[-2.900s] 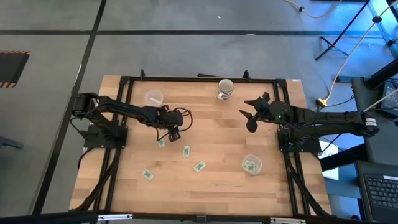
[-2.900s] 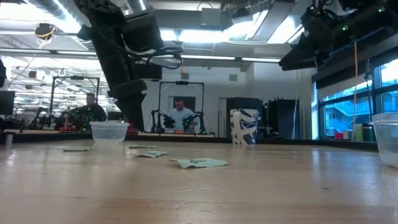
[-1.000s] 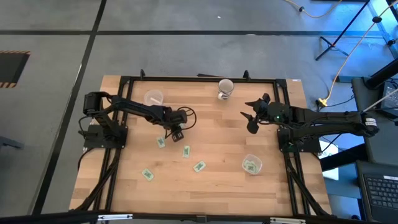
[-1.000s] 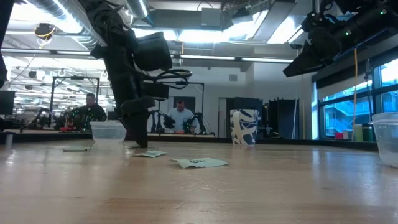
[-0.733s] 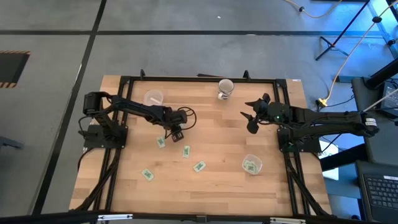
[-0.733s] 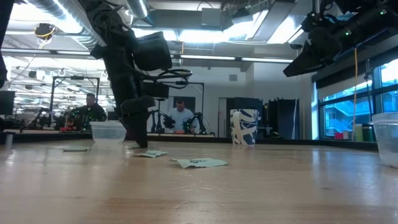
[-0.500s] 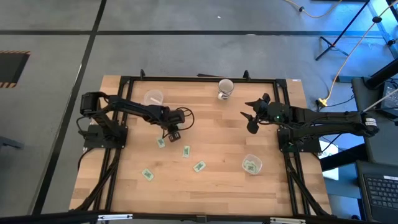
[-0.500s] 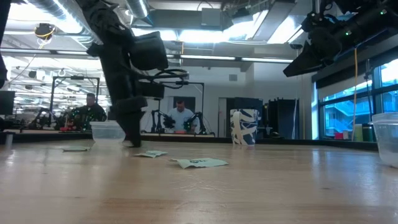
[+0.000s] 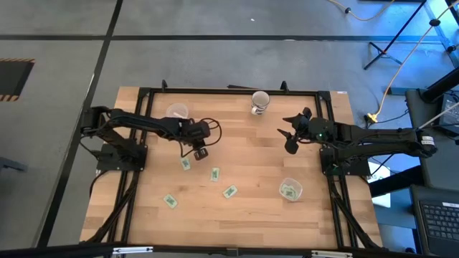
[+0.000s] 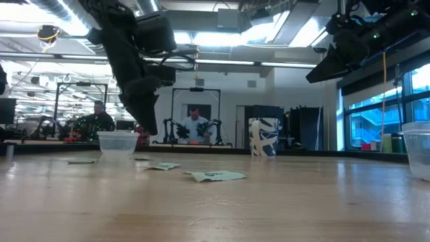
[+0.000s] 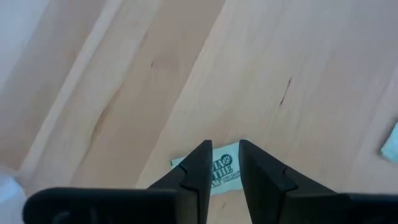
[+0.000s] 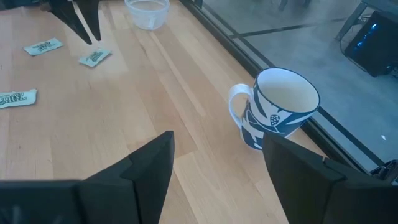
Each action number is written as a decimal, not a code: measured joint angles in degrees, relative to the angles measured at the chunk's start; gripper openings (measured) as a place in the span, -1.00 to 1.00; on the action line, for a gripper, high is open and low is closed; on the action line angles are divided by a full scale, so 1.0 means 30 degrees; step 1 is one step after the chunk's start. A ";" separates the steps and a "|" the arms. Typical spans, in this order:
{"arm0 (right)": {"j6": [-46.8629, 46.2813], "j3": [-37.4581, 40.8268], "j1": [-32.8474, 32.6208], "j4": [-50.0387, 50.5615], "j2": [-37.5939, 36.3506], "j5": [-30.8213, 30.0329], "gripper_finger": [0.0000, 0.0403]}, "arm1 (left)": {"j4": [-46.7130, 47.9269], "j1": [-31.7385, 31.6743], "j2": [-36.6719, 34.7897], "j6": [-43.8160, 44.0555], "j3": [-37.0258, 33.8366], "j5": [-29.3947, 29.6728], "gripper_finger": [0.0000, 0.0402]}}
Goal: Pick and place items into bin
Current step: Put the white stevia packet into the top transparent bin
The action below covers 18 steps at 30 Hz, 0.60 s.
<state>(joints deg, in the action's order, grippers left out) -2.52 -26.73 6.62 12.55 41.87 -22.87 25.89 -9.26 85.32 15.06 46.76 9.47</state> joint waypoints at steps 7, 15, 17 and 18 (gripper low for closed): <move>0.0000 -0.0004 0.0002 0.0176 0.0000 0.0002 0.23 | 0.0403 0.0967 0.0131 -0.5870 0.0010 -0.0042 -0.53; 0.0066 -0.0004 0.0001 0.0506 0.0000 0.0003 0.23 | -0.0349 0.1931 0.0124 -0.7207 0.0044 0.1095 -0.17; 0.0019 -0.0004 -0.0001 0.0519 0.0000 0.0000 0.23 | -0.0521 0.2135 0.0124 -0.6799 0.0044 0.1168 -0.08; -0.0010 -0.0003 0.0003 0.0558 0.0000 0.0001 0.23 | -0.0590 0.2229 0.0124 -0.6584 0.0044 0.1265 -0.04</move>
<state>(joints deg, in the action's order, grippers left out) -2.56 -26.74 6.63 14.22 41.87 -22.87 24.12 -2.57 85.69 -4.69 46.89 13.27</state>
